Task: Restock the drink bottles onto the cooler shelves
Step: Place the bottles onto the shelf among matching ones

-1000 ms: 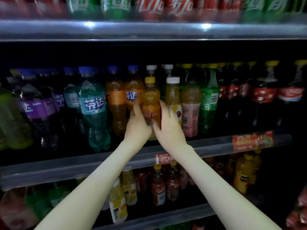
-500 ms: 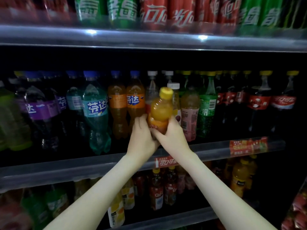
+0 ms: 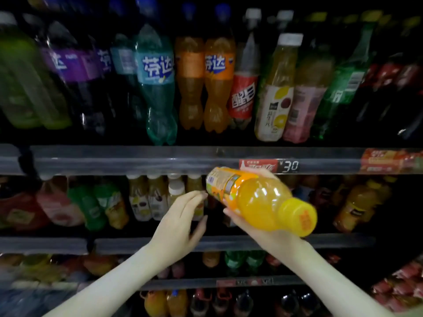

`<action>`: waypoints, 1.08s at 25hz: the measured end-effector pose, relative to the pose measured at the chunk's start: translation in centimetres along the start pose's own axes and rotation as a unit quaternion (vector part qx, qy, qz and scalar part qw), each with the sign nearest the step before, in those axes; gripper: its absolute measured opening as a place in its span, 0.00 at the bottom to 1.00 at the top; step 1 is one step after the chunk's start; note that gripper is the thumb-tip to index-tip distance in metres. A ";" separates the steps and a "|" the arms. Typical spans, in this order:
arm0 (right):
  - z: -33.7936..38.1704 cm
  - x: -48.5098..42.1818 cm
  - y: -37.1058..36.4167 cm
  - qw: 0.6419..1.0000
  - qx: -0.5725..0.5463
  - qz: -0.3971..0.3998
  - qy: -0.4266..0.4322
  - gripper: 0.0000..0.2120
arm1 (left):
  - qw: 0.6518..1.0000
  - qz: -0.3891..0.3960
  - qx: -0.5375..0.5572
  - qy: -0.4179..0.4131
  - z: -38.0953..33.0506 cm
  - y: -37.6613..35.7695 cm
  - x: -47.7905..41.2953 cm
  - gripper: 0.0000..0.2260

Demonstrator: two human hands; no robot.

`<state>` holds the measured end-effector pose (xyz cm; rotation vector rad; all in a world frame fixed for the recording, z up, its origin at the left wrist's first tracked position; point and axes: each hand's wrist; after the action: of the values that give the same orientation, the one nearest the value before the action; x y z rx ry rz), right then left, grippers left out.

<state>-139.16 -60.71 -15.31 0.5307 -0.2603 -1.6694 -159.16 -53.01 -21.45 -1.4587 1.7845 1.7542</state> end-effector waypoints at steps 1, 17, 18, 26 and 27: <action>-0.5 0.7 -0.9 0.998 -0.019 0.046 -0.048 0.23 | 1.000 0.014 -0.018 0.012 0.8 -0.8 1.4 0.19; -11.8 -6.1 -13.6 0.982 0.103 -0.116 -0.107 0.29 | 0.934 0.178 -0.059 0.304 7.0 -3.8 6.3 0.37; -12.0 -6.5 -13.8 0.973 0.161 -0.131 -0.103 0.31 | 0.931 0.155 -0.044 0.328 7.1 -4.1 5.9 0.37; -11.9 -6.9 -13.5 0.914 0.359 -0.191 -0.004 0.53 | 0.881 0.135 -0.018 0.452 6.8 -5.2 2.1 0.36; -12.1 -6.9 -13.1 0.898 0.393 -0.192 0.044 0.56 | 0.884 0.149 -0.014 0.443 7.1 -4.9 2.1 0.37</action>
<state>-144.05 -50.13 -30.46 1.3289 -0.8220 -1.8782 -159.64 -46.79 -27.84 -2.3508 2.5066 1.2785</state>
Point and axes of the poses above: each hand's wrist, its own x-axis away from the middle knuckle, its own y-axis out of the back of the hand, z = x × y, and after that the axes turned 1 degree about x, right-handed
